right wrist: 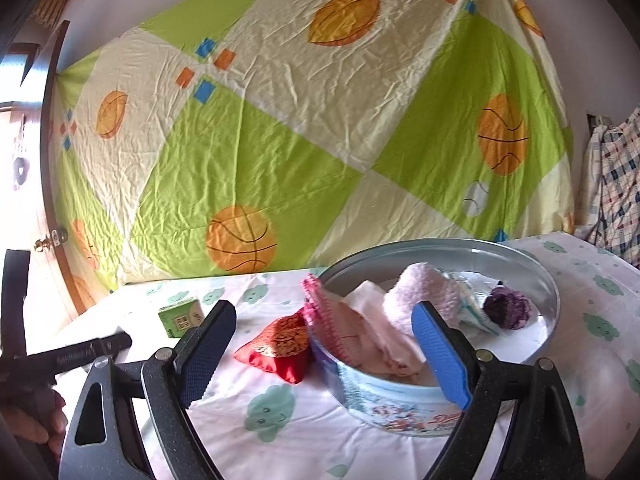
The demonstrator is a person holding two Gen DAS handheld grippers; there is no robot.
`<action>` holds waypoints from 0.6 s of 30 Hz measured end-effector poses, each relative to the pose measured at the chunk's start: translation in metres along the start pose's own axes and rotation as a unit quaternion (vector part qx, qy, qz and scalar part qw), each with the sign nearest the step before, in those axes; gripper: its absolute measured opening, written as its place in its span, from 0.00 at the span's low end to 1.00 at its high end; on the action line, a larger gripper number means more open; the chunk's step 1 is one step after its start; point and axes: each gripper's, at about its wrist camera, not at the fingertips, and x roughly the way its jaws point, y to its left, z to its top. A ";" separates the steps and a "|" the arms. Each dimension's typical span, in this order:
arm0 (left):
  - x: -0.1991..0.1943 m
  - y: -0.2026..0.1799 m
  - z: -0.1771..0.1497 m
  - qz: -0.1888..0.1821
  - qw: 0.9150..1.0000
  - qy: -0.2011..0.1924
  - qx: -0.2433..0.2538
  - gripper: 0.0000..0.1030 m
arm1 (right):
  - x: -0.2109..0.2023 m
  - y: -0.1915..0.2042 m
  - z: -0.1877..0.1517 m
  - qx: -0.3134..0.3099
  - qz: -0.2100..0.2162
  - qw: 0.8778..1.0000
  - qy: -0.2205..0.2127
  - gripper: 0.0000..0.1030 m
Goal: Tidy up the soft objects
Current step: 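Grasp the white sponge with the left tool while the right tool grasps the red pouch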
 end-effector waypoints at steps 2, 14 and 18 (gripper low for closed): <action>0.003 0.008 0.017 0.014 1.000 -0.020 -0.011 0.51 | 0.006 0.015 -0.003 -0.005 0.019 1.000 0.016 0.88; 0.027 0.009 0.044 0.035 0.995 -0.096 -0.010 0.51 | 0.079 0.070 -0.016 0.013 0.028 0.991 0.130 0.88; 0.024 0.015 0.046 0.034 0.995 -0.097 -0.019 0.52 | 0.103 0.067 -0.017 0.043 -0.005 0.987 0.157 0.88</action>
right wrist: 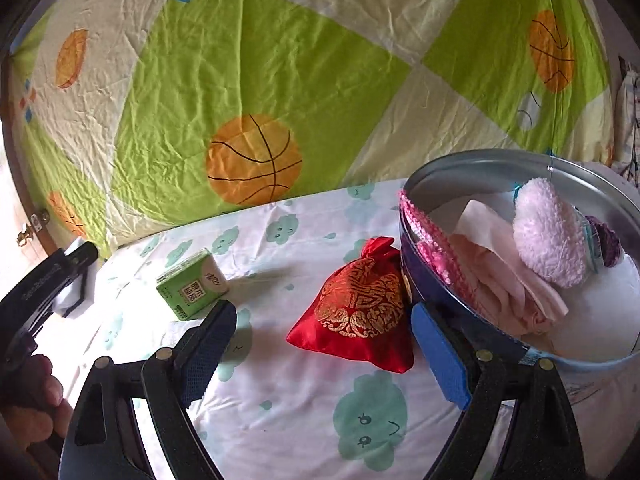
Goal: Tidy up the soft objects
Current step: 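Grasp the white sponge with the left tool while the right tool grasps the red pouch, then lift the sponge and red pouch in both tools and carry them over the tin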
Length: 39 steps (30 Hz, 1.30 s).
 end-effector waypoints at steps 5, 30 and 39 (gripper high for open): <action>0.004 0.007 0.001 0.011 1.000 0.008 -0.008 0.52 | 0.029 0.007 0.006 0.017 -0.041 0.998 0.032 0.88; -0.005 0.000 -0.003 -0.082 0.997 0.002 0.003 0.52 | -0.002 0.028 -0.005 -0.092 0.144 0.985 0.027 0.19; -0.009 -0.015 -0.011 -0.073 0.997 -0.018 0.034 0.52 | -0.028 0.015 -0.005 -0.114 0.130 0.984 -0.039 0.19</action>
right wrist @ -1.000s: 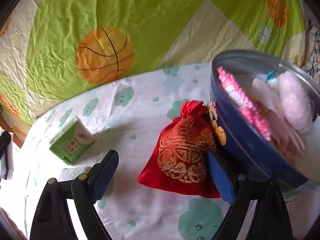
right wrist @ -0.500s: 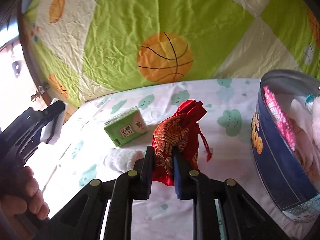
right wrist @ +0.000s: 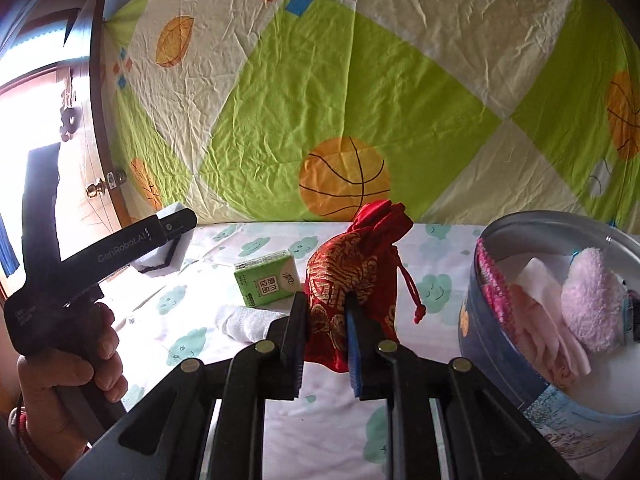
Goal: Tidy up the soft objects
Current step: 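Lift the sponge and red pouch in both tools and carry them over the tin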
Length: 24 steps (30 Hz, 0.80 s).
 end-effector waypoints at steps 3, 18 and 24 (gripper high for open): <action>0.000 -0.005 -0.003 0.000 1.000 -0.003 0.005 0.52 | -0.007 0.003 0.000 -0.022 -0.016 0.999 -0.019 0.19; 0.001 -0.045 -0.022 0.029 0.996 0.001 0.082 0.52 | -0.033 0.012 -0.002 -0.073 -0.053 0.994 -0.065 0.19; 0.002 -0.047 -0.026 0.031 0.996 0.008 0.083 0.52 | -0.038 0.014 -0.003 -0.081 -0.059 0.992 -0.074 0.19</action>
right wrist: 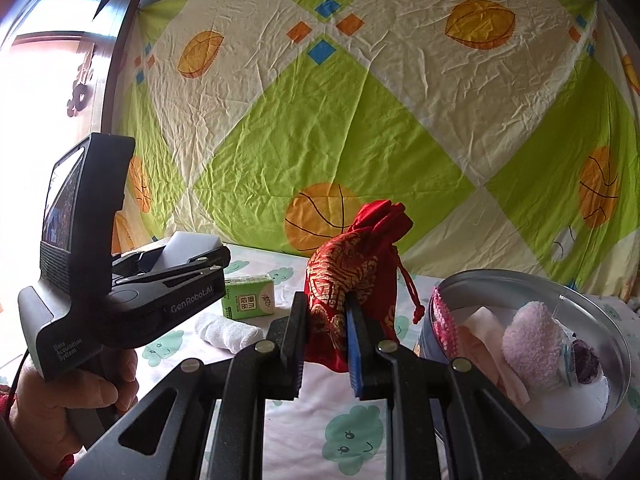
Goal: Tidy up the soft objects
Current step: 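Lift the sponge and red pouch in both tools and carry them over the tin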
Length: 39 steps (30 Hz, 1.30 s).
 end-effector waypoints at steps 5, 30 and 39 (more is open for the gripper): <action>0.000 0.000 -0.003 0.000 1.000 0.006 -0.006 0.52 | -0.005 0.002 -0.001 -0.013 -0.007 1.000 -0.008 0.19; -0.022 -0.021 -0.013 0.004 1.000 0.001 -0.015 0.52 | -0.034 -0.014 -0.007 -0.009 -0.032 0.999 -0.028 0.19; -0.029 -0.038 -0.018 -0.008 1.000 0.009 -0.022 0.52 | -0.050 -0.026 -0.010 -0.006 -0.043 0.998 -0.042 0.19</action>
